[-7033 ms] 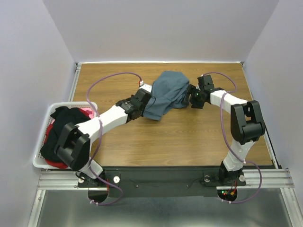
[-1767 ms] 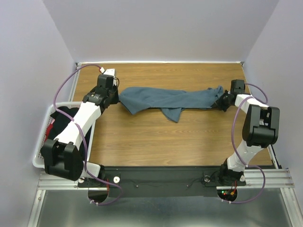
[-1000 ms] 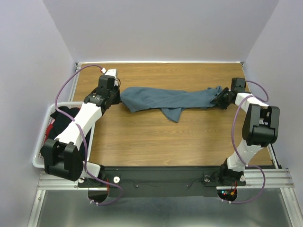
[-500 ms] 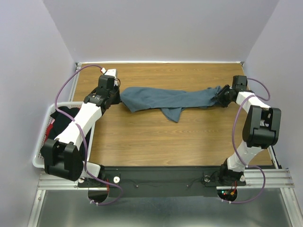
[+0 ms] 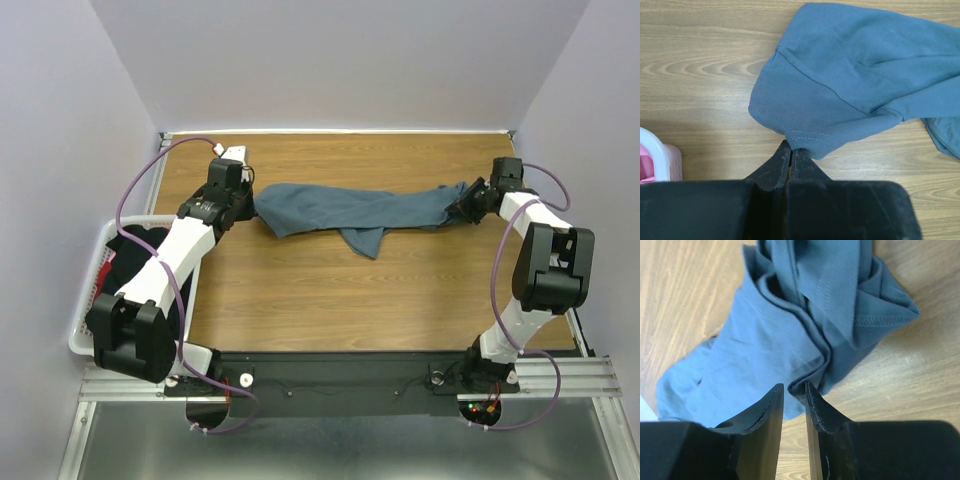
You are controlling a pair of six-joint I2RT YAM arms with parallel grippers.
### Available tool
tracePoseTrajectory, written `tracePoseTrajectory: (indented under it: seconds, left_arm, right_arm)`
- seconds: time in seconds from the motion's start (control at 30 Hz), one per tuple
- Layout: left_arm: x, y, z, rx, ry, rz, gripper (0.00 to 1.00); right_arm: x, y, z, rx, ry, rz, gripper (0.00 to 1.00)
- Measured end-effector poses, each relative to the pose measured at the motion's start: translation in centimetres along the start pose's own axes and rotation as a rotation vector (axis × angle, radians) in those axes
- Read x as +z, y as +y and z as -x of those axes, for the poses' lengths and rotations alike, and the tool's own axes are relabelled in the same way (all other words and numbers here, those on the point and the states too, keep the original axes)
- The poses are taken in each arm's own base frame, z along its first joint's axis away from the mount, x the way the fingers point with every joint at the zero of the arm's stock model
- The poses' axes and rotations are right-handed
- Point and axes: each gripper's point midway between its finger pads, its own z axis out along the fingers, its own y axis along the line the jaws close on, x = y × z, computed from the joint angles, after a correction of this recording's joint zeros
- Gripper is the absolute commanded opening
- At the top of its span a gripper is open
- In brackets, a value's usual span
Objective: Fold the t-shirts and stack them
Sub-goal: Flatten the tshirt out
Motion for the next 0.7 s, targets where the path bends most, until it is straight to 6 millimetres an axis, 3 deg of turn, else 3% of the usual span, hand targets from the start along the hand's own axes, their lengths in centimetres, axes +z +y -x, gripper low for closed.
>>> tracePoseTrajectory:
  seconds: [0.2,0.5,0.7]
  left_arm:
    - [0.0,0.0,0.0,0.001,0.0,-0.001,0.0]
    - [0.0,0.0,0.0,0.001,-0.001,-0.001,0.0]
    - [-0.3,-0.1,0.2,0.0,-0.009,-0.004,0.0]
  right_arm:
    - [0.0,0.3,0.3,-0.003,-0.007,0.004,0.31]
    - [1.5,-1.3,-0.3,0.006,0.02,-0.044,0.34]
    - [1.7,-1.6,-0.3,0.003,0.019,-0.054,0.15]
